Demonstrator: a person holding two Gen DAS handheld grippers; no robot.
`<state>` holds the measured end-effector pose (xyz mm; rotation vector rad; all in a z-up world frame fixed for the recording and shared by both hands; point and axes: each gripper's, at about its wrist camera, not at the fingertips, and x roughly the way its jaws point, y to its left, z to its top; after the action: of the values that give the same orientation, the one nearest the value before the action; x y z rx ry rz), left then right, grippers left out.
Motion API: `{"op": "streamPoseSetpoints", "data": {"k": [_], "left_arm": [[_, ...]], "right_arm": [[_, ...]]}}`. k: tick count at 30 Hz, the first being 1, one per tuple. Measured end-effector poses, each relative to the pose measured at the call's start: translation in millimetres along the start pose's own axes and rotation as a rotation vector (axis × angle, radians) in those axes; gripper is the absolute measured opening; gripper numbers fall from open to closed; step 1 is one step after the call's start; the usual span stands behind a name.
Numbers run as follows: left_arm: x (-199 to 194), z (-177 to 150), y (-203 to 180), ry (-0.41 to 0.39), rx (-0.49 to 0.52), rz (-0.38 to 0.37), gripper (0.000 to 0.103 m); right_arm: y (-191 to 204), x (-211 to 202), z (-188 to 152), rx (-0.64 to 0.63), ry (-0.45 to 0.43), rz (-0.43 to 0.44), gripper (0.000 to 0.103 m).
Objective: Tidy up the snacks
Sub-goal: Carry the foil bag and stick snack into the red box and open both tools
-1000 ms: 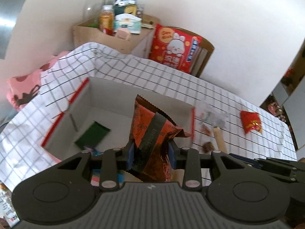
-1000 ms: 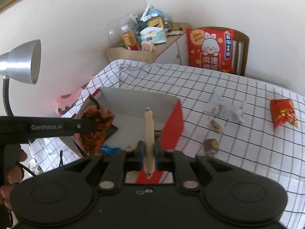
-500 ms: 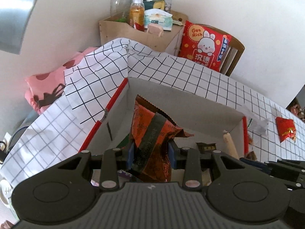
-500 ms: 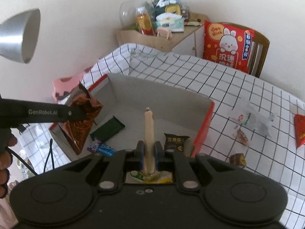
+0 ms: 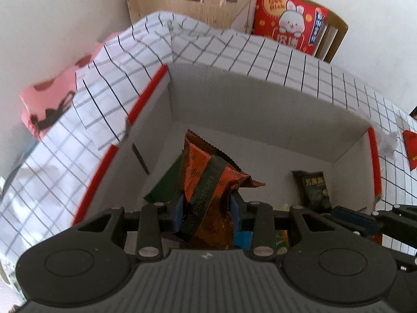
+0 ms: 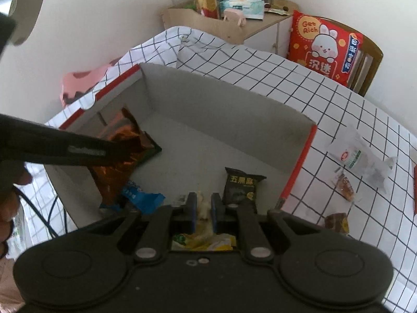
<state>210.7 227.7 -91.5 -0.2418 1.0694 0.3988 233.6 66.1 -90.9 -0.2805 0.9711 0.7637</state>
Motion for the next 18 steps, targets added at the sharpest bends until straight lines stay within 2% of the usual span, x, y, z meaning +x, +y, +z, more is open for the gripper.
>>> {"op": "streamPoseSetpoints", "data": {"k": [5,7,10,14,18], "left_arm": [[11.1,-3.8,-4.9,0.031,0.010,0.002,0.036],[11.4,-4.8,-6.2,0.027,0.012,0.003,0.037],[11.0,-5.5,-5.5,0.029,0.006,-0.005,0.038],[5.9,-7.6,-5.2,0.010,0.004,0.000,0.052],[-3.8,-10.4,-5.3,-0.017,0.019,0.001,0.057]], "right_arm": [[-1.4,6.2,-2.7,-0.015,0.031,0.001,0.012],[-3.2,6.7,-2.7,-0.007,0.035,0.007,0.017],[-4.5,6.1,-4.1,0.003,0.039,0.018,0.020],[-6.0,2.7,-4.7,0.023,0.039,0.039,0.024],[-8.7,-6.3,-6.5,0.035,0.026,0.057,0.032]]}}
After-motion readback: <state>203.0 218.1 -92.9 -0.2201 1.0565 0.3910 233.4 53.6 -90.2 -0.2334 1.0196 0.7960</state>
